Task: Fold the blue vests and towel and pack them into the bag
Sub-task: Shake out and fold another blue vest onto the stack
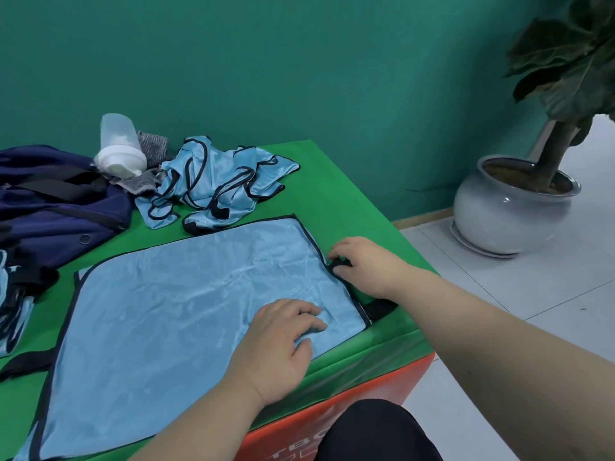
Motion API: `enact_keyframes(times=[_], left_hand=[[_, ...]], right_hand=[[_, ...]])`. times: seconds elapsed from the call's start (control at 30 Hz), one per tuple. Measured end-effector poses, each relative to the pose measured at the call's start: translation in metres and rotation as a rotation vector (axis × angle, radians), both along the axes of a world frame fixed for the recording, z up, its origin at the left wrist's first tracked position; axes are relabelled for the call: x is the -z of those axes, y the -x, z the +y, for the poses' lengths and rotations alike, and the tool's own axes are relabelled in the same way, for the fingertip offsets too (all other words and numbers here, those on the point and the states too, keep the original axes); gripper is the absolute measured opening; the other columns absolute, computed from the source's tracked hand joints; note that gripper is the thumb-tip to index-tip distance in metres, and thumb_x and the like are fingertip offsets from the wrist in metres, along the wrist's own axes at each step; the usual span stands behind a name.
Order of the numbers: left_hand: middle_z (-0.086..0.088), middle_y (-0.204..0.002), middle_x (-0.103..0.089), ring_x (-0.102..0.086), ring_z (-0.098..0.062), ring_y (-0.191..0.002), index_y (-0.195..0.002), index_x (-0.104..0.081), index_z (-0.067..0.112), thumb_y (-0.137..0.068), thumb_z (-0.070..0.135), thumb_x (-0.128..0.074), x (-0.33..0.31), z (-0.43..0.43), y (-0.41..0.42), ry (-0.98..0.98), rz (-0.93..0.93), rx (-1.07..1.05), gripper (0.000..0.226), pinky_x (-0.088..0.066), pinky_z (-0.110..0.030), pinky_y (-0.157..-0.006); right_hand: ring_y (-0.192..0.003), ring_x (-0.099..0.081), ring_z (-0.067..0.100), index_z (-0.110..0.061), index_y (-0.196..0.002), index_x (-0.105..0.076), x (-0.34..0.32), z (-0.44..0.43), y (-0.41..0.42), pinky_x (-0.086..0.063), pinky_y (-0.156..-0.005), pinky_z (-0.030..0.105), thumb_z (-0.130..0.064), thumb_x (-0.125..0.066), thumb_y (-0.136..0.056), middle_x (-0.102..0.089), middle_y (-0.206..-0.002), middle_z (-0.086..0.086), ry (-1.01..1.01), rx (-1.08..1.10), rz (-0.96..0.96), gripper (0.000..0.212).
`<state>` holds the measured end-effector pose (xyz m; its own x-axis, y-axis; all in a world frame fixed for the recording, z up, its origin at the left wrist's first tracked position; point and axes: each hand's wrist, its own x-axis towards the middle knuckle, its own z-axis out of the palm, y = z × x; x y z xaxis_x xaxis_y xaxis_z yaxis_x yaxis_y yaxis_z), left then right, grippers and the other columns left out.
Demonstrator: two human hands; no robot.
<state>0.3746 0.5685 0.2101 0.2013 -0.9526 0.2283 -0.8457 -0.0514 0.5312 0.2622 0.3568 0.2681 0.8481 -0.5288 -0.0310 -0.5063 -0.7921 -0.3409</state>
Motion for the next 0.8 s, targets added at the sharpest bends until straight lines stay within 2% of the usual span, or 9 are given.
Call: enact_keyframes(times=[0.07, 0.17, 0.33, 0.4, 0.47, 0.53, 0.7, 0.8], left_hand=[[0.030, -0.124, -0.051, -0.037, 0.005, -0.123, -0.110, -0.068, 0.039, -0.083, 0.025, -0.049, 0.001, 0.000, 0.000, 0.000, 0.009, -0.006, 0.036, -0.022, -0.017, -0.106], [0.032, -0.123, -0.050, -0.037, 0.005, -0.123, -0.110, -0.067, 0.041, -0.083, 0.025, -0.049, 0.003, 0.000, -0.001, 0.005, 0.008, -0.011, 0.035, -0.022, -0.018, -0.107], [0.034, -0.122, -0.049, -0.038, 0.004, -0.123, -0.108, -0.066, 0.041, -0.083, 0.025, -0.051, 0.004, 0.000, -0.001, 0.009, 0.014, -0.020, 0.034, -0.022, -0.017, -0.106], [0.034, -0.123, -0.049, -0.038, 0.003, -0.124, -0.109, -0.066, 0.042, -0.084, 0.026, -0.051, 0.005, 0.000, -0.001, 0.003, 0.016, -0.018, 0.034, -0.024, -0.019, -0.107], [0.034, -0.124, -0.048, -0.038, 0.003, -0.125, -0.110, -0.065, 0.043, -0.084, 0.027, -0.050, 0.005, 0.000, -0.001, -0.002, 0.011, -0.019, 0.034, -0.025, -0.020, -0.108], [0.034, -0.124, -0.048, -0.039, 0.002, -0.125, -0.111, -0.065, 0.043, -0.084, 0.027, -0.050, 0.005, 0.000, -0.002, -0.004, 0.008, -0.020, 0.034, -0.026, -0.021, -0.108], [0.034, -0.125, -0.048, -0.039, 0.001, -0.125, -0.110, -0.065, 0.042, -0.084, 0.028, -0.048, 0.005, -0.001, -0.001, -0.006, 0.013, -0.017, 0.034, -0.027, -0.021, -0.108], [0.033, -0.125, -0.049, -0.038, 0.002, -0.124, -0.111, -0.065, 0.041, -0.085, 0.026, -0.049, 0.004, -0.001, -0.001, -0.003, -0.003, -0.009, 0.034, -0.024, -0.020, -0.108]], right_hand=[[-0.119, -0.049, 0.021, -0.022, -0.116, -0.067, 0.001, -0.006, -0.002, -0.041, -0.103, 0.038, -0.029, -0.062, -0.095, -0.060, -0.122, -0.001, 0.011, -0.016, 0.018, 0.022], [-0.108, -0.050, 0.020, -0.026, -0.093, -0.061, 0.001, -0.015, 0.001, -0.043, -0.095, 0.037, -0.035, -0.066, -0.093, -0.056, -0.104, -0.004, 0.039, -0.013, 0.005, 0.010], [-0.114, -0.048, 0.024, -0.024, -0.077, -0.053, 0.002, -0.026, 0.009, -0.043, -0.099, 0.045, -0.044, -0.063, -0.093, -0.057, -0.110, 0.001, 0.080, 0.004, 0.035, 0.028], [-0.121, -0.049, 0.028, -0.019, -0.074, -0.053, -0.001, -0.031, 0.011, -0.042, -0.101, 0.042, -0.044, -0.062, -0.094, -0.059, -0.115, 0.006, 0.080, 0.021, 0.042, 0.033], [-0.130, -0.044, 0.026, -0.018, -0.072, -0.053, -0.004, -0.033, 0.012, -0.037, -0.104, 0.034, -0.042, -0.064, -0.093, -0.057, -0.128, 0.009, 0.065, 0.029, 0.055, 0.034], [-0.135, -0.041, 0.022, -0.019, -0.074, -0.055, -0.004, -0.033, 0.013, -0.036, -0.106, 0.032, -0.043, -0.066, -0.092, -0.054, -0.136, 0.008, 0.066, 0.050, 0.050, 0.033], [-0.114, -0.051, 0.025, -0.023, -0.084, -0.055, 0.003, -0.030, 0.006, -0.045, -0.096, 0.040, -0.046, -0.070, -0.088, -0.057, -0.113, 0.001, 0.099, 0.110, -0.034, 0.027], [-0.112, -0.051, 0.022, -0.026, -0.097, -0.056, -0.001, -0.024, 0.004, -0.046, -0.095, 0.040, -0.049, -0.071, -0.086, -0.055, -0.115, -0.002, 0.117, 0.129, -0.080, 0.029]])
